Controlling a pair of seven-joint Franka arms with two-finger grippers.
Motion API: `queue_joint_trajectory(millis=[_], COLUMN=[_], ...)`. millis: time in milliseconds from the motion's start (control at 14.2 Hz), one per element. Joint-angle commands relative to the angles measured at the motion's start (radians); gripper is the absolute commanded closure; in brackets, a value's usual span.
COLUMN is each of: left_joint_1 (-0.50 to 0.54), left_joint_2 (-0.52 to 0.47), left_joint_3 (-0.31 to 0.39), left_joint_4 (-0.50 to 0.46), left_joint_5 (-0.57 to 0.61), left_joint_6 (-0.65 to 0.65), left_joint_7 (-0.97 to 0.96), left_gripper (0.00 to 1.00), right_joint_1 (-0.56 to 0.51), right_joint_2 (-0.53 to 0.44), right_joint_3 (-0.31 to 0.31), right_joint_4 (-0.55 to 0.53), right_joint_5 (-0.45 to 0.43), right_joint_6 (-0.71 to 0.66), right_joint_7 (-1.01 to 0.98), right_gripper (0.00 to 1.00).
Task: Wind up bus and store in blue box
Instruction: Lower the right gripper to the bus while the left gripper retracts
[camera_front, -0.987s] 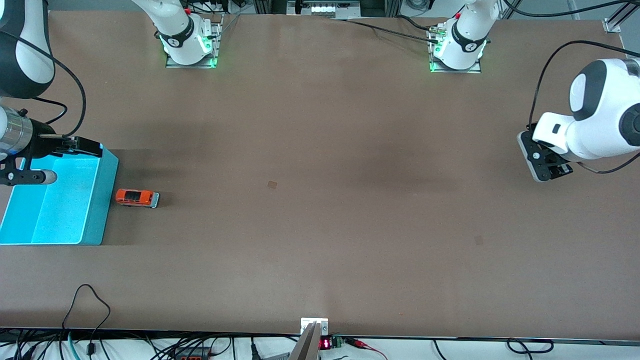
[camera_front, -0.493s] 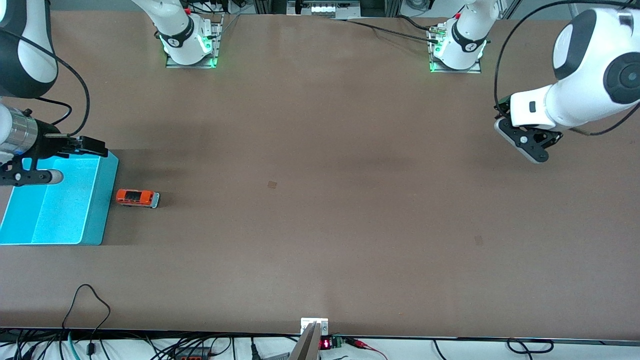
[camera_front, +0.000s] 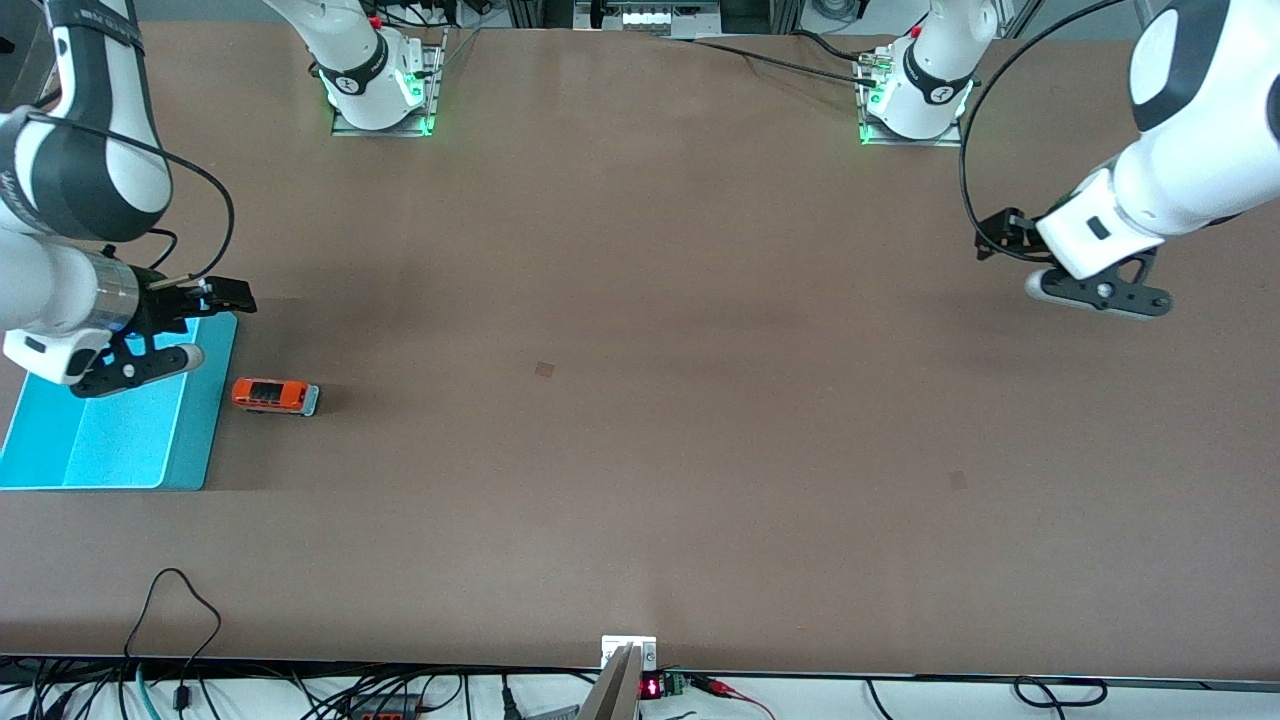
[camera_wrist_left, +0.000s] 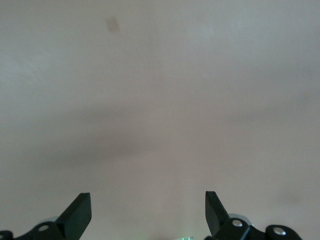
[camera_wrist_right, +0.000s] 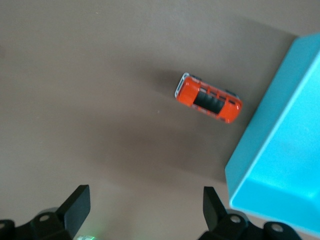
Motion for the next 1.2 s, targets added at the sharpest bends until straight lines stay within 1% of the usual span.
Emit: queue_joint_trajectory(millis=[0, 70, 141, 211, 282, 352, 493, 634, 775, 916, 987, 1128], left_joint_1=[-0.143, -0.163, -0.169, -0.171, -0.168, -0.161, -0.155, -0.131, -0.128, -0.131, -0.131, -0.131], left_joint_2=[-0.025, -0.039, -0.059, -0.083, -0.096, -0.106, -0.128, -0.128, -0.111, -0.11, -0.11, -0.11], left_joint_3=[0.182, 0.196, 0.194, 0.193, 0.193, 0.193, 0.17, 0.141, 0.136, 0.133, 0.133, 0.133], left_joint_4=[0.003, -0.007, -0.011, -0.03, -0.043, -0.048, -0.05, -0.044, -0.025, -0.02, -0.02, -0.02], left_joint_5=[-0.021, -0.017, -0.006, -0.004, -0.004, -0.004, -0.003, -0.003, -0.004, -0.004, -0.003, -0.004], left_joint_6=[0.169, 0.19, 0.184, 0.167, 0.146, 0.126, 0.075, 0.055, 0.055, 0.053, 0.053, 0.052], left_joint_7=[-0.02, -0.02, -0.02, -0.026, -0.026, -0.022, -0.022, -0.023, -0.023, -0.025, -0.025, -0.025], left_gripper=[0.0, 0.0, 0.0, 0.0, 0.0, 0.0, 0.0, 0.0, 0.0, 0.0, 0.0, 0.0], right_joint_1=[-0.099, -0.156, -0.223, -0.26, -0.262, -0.262, -0.268, -0.28, -0.296, -0.323, -0.335, -0.349], right_joint_2=[-0.076, -0.073, -0.067, -0.065, -0.062, -0.056, -0.02, 0.014, 0.024, 0.042, 0.06, 0.086], right_joint_3=[0.079, 0.134, 0.204, 0.243, 0.248, 0.248, 0.248, 0.248, 0.248, 0.248, 0.248, 0.248], right_joint_4=[-0.202, -0.213, -0.222, -0.242, -0.264, -0.285, -0.307, -0.331, -0.394, -0.432, -0.44, -0.44], right_joint_5=[0.006, 0.003, -0.02, -0.064, -0.106, -0.126, -0.141, -0.149, -0.149, -0.152, -0.155, -0.158], right_joint_6=[0.166, 0.209, 0.25, 0.292, 0.339, 0.388, 0.494, 0.584, 0.666, 0.729, 0.761, 0.78], right_joint_7=[-0.202, -0.294, -0.408, -0.514, -0.602, -0.697, -0.837, -0.931, -0.953, -0.956, -0.965, -0.983], right_gripper=[0.0, 0.0, 0.0, 0.0, 0.0, 0.0, 0.0, 0.0, 0.0, 0.0, 0.0, 0.0])
